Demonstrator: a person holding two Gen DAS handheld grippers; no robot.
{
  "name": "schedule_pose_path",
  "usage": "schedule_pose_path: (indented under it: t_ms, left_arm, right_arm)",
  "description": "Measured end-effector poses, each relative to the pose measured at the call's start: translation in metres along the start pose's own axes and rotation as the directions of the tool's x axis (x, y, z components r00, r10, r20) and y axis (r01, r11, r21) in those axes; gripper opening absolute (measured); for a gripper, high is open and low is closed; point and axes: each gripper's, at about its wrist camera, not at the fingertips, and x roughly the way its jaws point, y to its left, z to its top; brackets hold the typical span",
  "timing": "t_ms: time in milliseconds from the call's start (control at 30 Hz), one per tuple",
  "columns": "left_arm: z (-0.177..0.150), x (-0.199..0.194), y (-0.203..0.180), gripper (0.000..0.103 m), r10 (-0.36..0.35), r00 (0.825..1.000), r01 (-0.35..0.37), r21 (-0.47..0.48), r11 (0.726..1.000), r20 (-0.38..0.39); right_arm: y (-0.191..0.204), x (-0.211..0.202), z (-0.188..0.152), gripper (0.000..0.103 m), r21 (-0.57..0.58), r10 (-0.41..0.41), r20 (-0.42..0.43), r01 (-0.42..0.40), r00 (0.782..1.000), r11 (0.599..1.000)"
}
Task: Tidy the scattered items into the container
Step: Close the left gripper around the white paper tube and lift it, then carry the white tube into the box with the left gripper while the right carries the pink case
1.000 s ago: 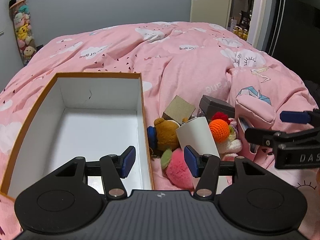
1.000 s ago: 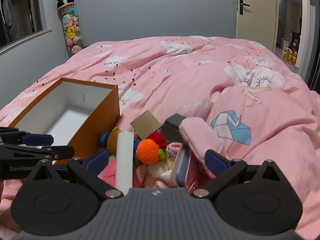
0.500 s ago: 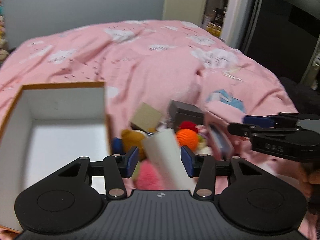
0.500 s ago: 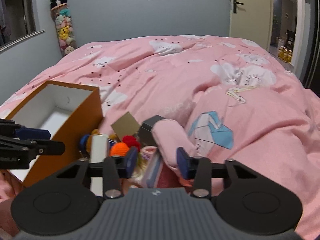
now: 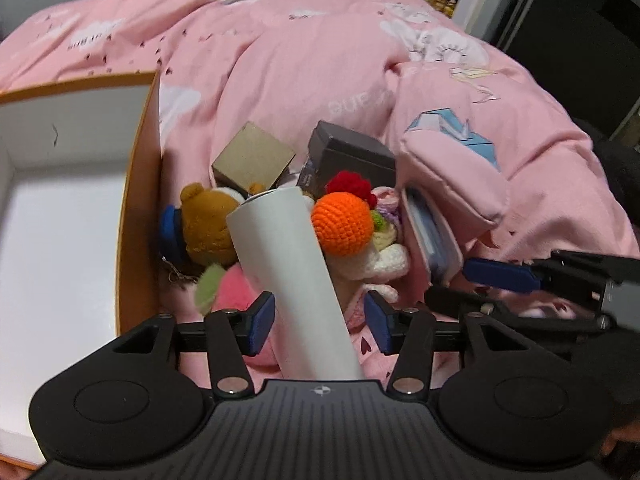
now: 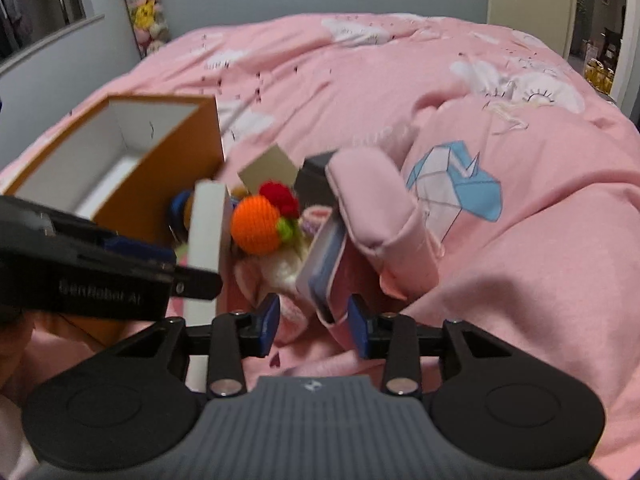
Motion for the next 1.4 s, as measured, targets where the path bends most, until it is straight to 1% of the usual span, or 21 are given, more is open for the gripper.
schedule_pose_path:
  t_ms: [133, 233, 300, 400, 500, 633, 733, 833, 933, 1000, 1133, 1400]
  left_arm:
    - [0.003, 0.013, 0.002, 0.058, 0.002, 0.999, -0.003, -0.035, 0.999, -0.033]
    - [0.005, 0.021, 0.005, 0.058, 0.019, 0.998, -0.021, -0.045, 0.999, -0.053]
    - [0.005, 0.026, 0.008, 0.057, 0.018, 0.998, -0.022, -0.061, 0.998, -0.067]
    - [0.005, 0.028, 0.014, 0.057, 0.005, 0.997, -0.012, -0.093, 0.996, -0.076]
    - [0.005, 0.026, 0.017, 0.053, 0.007, 0.997, -0.015, -0.11, 0.994, -0.072]
    - [0.003, 0.016, 0.018, 0.043, 0.038, 0.997, -0.045, -0.113, 0.993, -0.069]
    - [0.002, 0.014, 0.018, 0.041, 0.062, 0.995, -0.07, -0.111, 0.991, -0.073]
    - [0.002, 0.019, 0.02, 0.041, 0.064, 0.995, -0.073, -0.123, 0.99, -0.081]
    - [0.001, 0.02, 0.02, 0.041, 0.065, 0.995, -0.074, -0.126, 0.989, -0.069]
    - [0.0, 0.019, 0.021, 0.039, 0.056, 0.997, -0.064, -0.132, 0.989, -0.061]
    - [-0.002, 0.012, 0.021, 0.032, 0.046, 0.998, -0.05, -0.131, 0.99, -0.034]
    - [-0.005, -0.011, 0.022, 0.032, 0.039, 0.999, -0.036, -0.111, 0.993, 0.029]
  right_arm:
    - [0.001, 0.013, 0.002, 0.044, -0.03, -0.031, -0.01, 0.03, 0.999, 0.999]
    - [-0.001, 0.024, 0.002, 0.044, -0.036, -0.039, -0.024, 0.038, 0.999, 0.999]
    - [-0.002, 0.03, 0.002, 0.044, -0.035, -0.039, -0.031, 0.038, 0.999, 0.999]
    - [-0.001, 0.038, 0.002, 0.046, -0.053, -0.054, -0.045, 0.051, 0.998, 0.997]
    - [0.001, 0.045, 0.002, 0.046, -0.078, -0.075, -0.061, 0.07, 0.995, 0.994]
    - [-0.007, 0.035, 0.002, 0.033, -0.026, -0.072, -0.039, 0.071, 0.997, 0.997]
    - [-0.012, 0.025, 0.004, 0.031, 0.005, -0.071, -0.007, 0.071, 0.997, 0.997]
    - [-0.014, 0.032, 0.004, 0.031, 0.014, -0.079, -0.017, 0.079, 0.997, 0.997]
    - [-0.012, 0.042, 0.004, 0.031, 0.007, -0.09, -0.032, 0.091, 0.995, 0.996]
    - [-0.013, 0.038, 0.004, 0.029, 0.017, -0.086, -0.018, 0.086, 0.996, 0.996]
    - [-0.018, 0.021, 0.006, 0.025, 0.042, -0.066, 0.031, 0.065, 0.997, 0.997]
    - [-0.008, -0.018, 0.016, 0.024, 0.029, -0.043, 0.129, 0.039, 0.991, 0.999]
